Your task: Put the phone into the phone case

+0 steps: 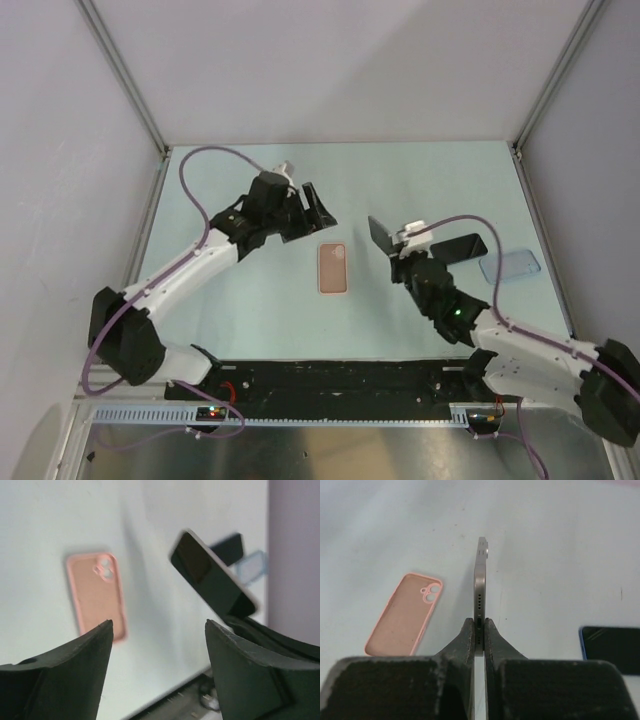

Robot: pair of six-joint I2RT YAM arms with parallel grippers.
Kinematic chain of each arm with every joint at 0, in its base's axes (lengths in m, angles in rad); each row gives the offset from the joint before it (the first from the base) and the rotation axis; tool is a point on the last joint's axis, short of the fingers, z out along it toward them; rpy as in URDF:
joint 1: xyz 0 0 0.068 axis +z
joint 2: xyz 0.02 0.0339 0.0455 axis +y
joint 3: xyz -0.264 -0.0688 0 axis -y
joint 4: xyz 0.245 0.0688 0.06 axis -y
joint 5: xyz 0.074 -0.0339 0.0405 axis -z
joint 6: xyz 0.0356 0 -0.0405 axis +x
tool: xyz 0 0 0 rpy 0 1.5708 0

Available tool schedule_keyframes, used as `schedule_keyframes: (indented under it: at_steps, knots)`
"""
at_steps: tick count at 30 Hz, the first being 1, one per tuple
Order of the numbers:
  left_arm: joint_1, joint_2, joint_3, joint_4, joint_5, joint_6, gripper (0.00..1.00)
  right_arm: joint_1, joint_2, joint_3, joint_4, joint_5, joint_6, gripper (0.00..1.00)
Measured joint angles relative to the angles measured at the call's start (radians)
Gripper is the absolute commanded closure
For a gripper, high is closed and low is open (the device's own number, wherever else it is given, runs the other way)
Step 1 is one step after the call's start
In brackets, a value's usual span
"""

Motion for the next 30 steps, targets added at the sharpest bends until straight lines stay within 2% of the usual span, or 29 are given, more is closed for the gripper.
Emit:
schedule_keyframes:
  at_steps: [6,10,15,21,30]
  knots:
    - [0.002,0.204,0.128,-0.023,-0.121,0.362,0.34,-0.193,-0.16,0.042,-0.242,-0.176,0.298,1.0]
    - [-0.006,0.365,0.209,-0.076,-0.166,0.545,0.36,-0.303,-0.201,0.047,-0.343,-0.33,0.451,1.0]
    - [-0.013,0.502,0.314,-0.129,-0.186,0.715,0.38,-0.399,-0.213,0.047,-0.455,-0.472,0.564,1.0]
    - [-0.016,0.59,0.404,-0.168,-0.133,0.863,0.4,-0.456,-0.262,0.047,-0.515,-0.568,0.629,1.0]
    - [-0.018,0.692,0.433,-0.229,-0.078,0.974,0.44,-0.493,-0.265,0.047,-0.52,-0.64,0.66,1.0]
